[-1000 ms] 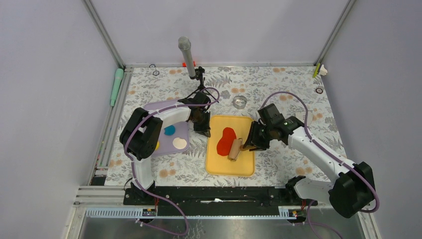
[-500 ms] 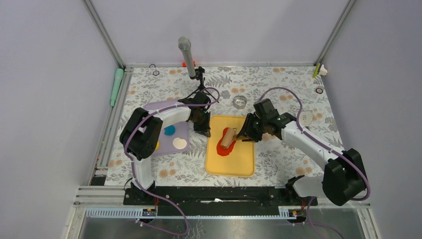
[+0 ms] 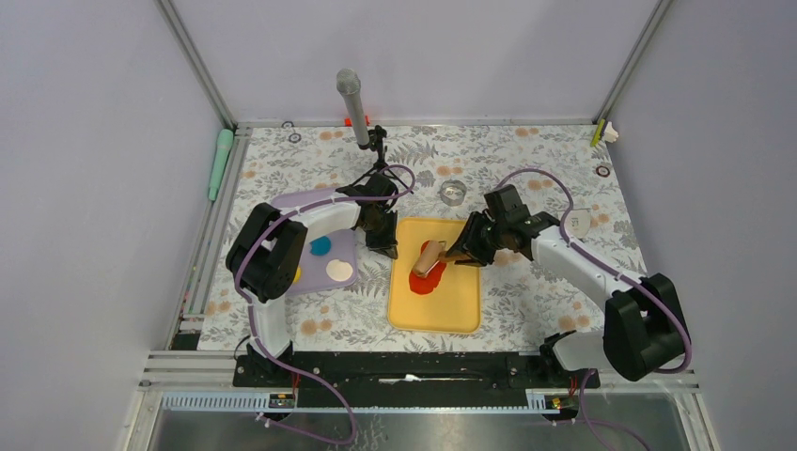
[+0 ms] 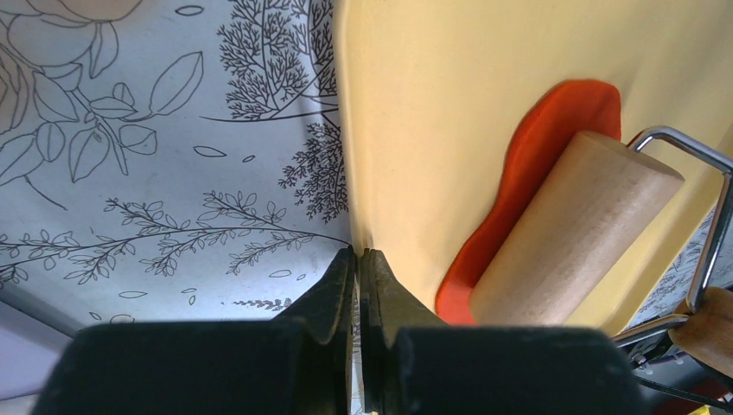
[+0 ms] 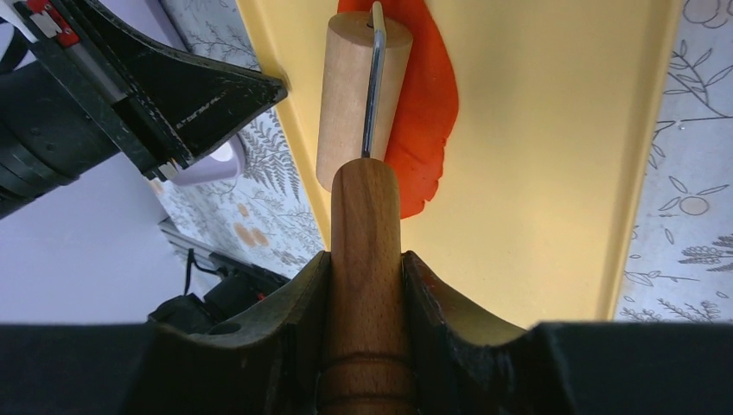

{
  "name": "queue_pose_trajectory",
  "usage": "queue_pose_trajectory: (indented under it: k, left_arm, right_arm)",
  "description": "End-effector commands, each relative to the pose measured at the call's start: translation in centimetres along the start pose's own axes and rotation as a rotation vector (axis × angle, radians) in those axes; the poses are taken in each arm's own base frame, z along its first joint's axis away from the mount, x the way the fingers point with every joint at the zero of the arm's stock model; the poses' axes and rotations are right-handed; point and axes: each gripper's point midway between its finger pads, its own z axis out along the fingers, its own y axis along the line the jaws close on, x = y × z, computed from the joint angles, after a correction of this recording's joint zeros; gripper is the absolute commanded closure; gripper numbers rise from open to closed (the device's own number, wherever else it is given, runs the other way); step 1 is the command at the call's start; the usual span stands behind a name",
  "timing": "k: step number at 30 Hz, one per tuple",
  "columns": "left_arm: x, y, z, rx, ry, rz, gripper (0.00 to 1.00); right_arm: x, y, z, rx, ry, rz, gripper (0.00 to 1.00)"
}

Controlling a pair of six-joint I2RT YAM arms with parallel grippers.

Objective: Roll out the dumpling wrappers from the dough
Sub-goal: Flatten out the dough on the work surface.

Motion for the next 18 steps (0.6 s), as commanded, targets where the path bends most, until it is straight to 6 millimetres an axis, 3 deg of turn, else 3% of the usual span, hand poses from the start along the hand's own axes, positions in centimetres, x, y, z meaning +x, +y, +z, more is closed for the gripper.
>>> queue_pose_trajectory:
  k: [1, 7, 11, 14, 18]
  left_arm:
    - [1.3, 1.0, 0.4, -0.036, 0.052, 0.033, 1.0]
    - [1.3, 0.9, 0.4, -0.033, 0.05, 0.034, 1.0]
    - [1.3, 1.0, 0.3, -0.036, 0.047, 0.035, 1.0]
    - [1.3, 1.1, 0.3, -0.038, 0.048, 0.032, 1.0]
    - [1.2, 0.9, 0.4, -0.033, 0.051, 0.034, 1.0]
  right_arm:
    - [-0.9, -3.8, 1.5, 0.101, -0.015, 0.092, 1.0]
    - [-1.0, -6.5, 1.9, 0.125, -0.004, 0.141, 1.0]
    - [0.0, -7.3, 0.6, 0.166, 0.022, 0.102, 1.0]
    - [-0.1, -6.8, -1.1, 0.158, 0.0, 0.05, 1.0]
    - [-0.4, -3.2, -3.4, 0.045, 0.008, 0.019, 1.0]
